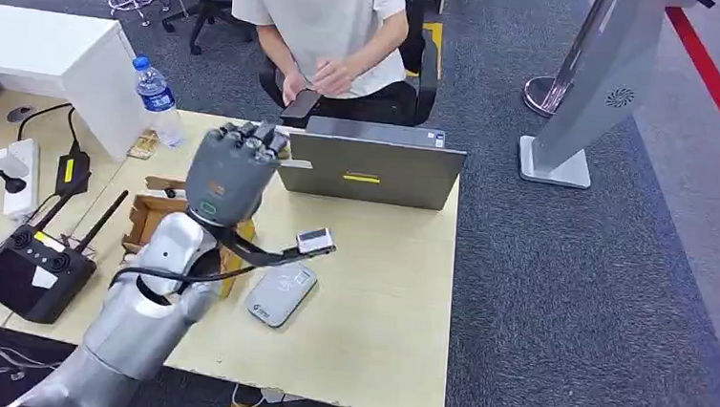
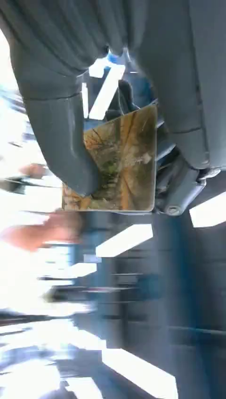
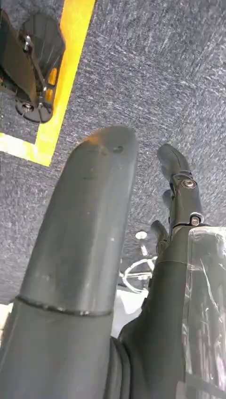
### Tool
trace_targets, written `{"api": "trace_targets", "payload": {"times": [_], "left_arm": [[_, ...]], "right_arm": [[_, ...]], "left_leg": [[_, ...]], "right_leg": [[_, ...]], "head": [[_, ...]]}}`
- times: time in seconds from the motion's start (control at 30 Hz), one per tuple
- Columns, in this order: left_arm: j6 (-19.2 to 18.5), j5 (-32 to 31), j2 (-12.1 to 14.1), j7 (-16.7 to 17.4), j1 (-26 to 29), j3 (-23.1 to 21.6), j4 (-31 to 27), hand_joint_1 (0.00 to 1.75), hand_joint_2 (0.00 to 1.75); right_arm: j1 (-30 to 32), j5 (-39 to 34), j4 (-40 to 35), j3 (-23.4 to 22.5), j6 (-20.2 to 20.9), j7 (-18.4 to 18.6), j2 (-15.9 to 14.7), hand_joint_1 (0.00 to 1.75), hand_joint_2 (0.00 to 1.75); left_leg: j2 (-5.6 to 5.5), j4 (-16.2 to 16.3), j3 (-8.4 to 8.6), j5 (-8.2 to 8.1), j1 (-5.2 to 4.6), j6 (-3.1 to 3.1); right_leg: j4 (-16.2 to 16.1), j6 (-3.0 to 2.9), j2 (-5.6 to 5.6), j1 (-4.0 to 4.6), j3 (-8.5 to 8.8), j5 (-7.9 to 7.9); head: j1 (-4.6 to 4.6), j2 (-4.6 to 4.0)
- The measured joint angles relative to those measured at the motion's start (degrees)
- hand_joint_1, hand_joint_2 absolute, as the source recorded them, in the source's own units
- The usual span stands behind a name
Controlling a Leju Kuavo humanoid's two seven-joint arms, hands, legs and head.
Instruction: Pass the card to the sensor for recognition and then transmit it.
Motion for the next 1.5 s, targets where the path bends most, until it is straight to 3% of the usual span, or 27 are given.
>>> {"api": "trace_targets", "payload": {"times": [0.13, 0.3, 0.47, 0.57, 0.6, 1.07, 1.33, 1.43, 1.5], "left_arm": [[-2.1, -1.9, 1.1, 1.8, -7.8, 4.3, 1.0, 1.75, 1.75], [-0.8, -2.5, 2.4, 2.3, -18.7, 8.7, 13.8, 1.75, 1.75], [0.0, -2.4, 2.8, 2.3, -22.5, 10.7, 23.1, 1.75, 1.75], [0.0, -2.2, 2.8, 2.3, -23.1, 11.1, 25.8, 1.75, 1.75], [-0.3, -2.2, 2.8, 2.3, -23.4, 11.1, 26.5, 0.0, 1.75], [-5.7, -1.0, 2.1, 2.2, -23.2, 11.1, 27.7, 0.0, 1.75], [-11.0, 2.7, 1.8, 1.2, -17.4, 10.1, 17.1, 0.0, 1.75], [-13.4, 4.4, 3.4, -0.2, -13.1, 9.0, 10.2, 0.0, 1.75], [-13.7, 4.0, 5.8, -1.0, -9.1, 8.0, 4.6, 0.0, 1.75]], "right_arm": [[-0.1, 1.2, 0.0, 0.3, 0.4, -0.3, 0.0, 0.0, 0.0], [-0.3, 2.7, 0.0, 0.8, 0.7, -0.9, 0.0, 0.0, 0.0], [-0.4, 2.7, 0.0, 0.9, 0.9, -0.9, 0.0, 0.0, 0.0], [-0.4, 2.6, 0.0, 0.9, 0.9, -0.7, 0.0, 0.0, 0.0], [-0.4, 2.6, 0.0, 0.9, 0.9, -0.7, 0.0, 0.0, 0.0], [-0.4, 2.4, 0.0, 0.8, 0.7, -1.2, 0.0, 0.0, 0.0], [-0.4, 1.1, 0.0, -0.3, 0.3, -0.8, 0.0, 0.0, 0.0], [-0.4, 0.1, 0.0, -1.2, 0.0, -0.8, 0.0, 0.0, 0.0], [-0.3, -0.7, 0.0, -1.8, -0.2, -0.8, 0.0, 0.0, 0.0]], "left_leg": [[0.01, 0.0, -0.01, 0.07, 0.02, -0.09], [0.04, 0.0, 0.01, 0.15, 0.02, -0.16], [0.02, 0.0, 0.0, 0.16, 0.02, -0.17], [0.02, 0.0, -0.02, 0.16, 0.01, -0.17], [0.02, 0.0, -0.03, 0.16, 0.01, -0.17], [0.03, 0.0, -0.03, 0.16, 0.01, -0.17], [0.04, 0.0, -0.07, 0.14, 0.01, -0.16], [0.07, 0.0, -0.09, 0.13, 0.01, -0.17], [0.19, 0.0, -0.05, 0.11, 0.01, -0.17]], "right_leg": [[0.0, -0.05, 0.02, 0.02, -0.06, 0.04], [0.1, -0.17, 0.03, 0.02, -0.08, 0.13], [0.1, -0.18, 0.03, 0.03, -0.1, 0.13], [0.1, -0.18, 0.04, 0.02, -0.12, 0.13], [0.1, -0.18, 0.04, 0.02, -0.13, 0.13], [0.1, -0.18, 0.04, 0.02, -0.16, 0.13], [0.1, -0.18, 0.04, 0.01, -0.17, 0.12], [0.1, -0.18, 0.07, 0.01, -0.17, 0.11], [0.1, -0.18, 0.19, 0.01, -0.2, 0.11]], "head": [[-0.04, 0.0], [-0.02, 0.0], [0.0, 0.0], [-0.02, 0.0], [0.0, 0.0], [0.0, 0.0], [-0.02, 0.0], [0.0, 0.0], [-0.02, 0.0]]}}
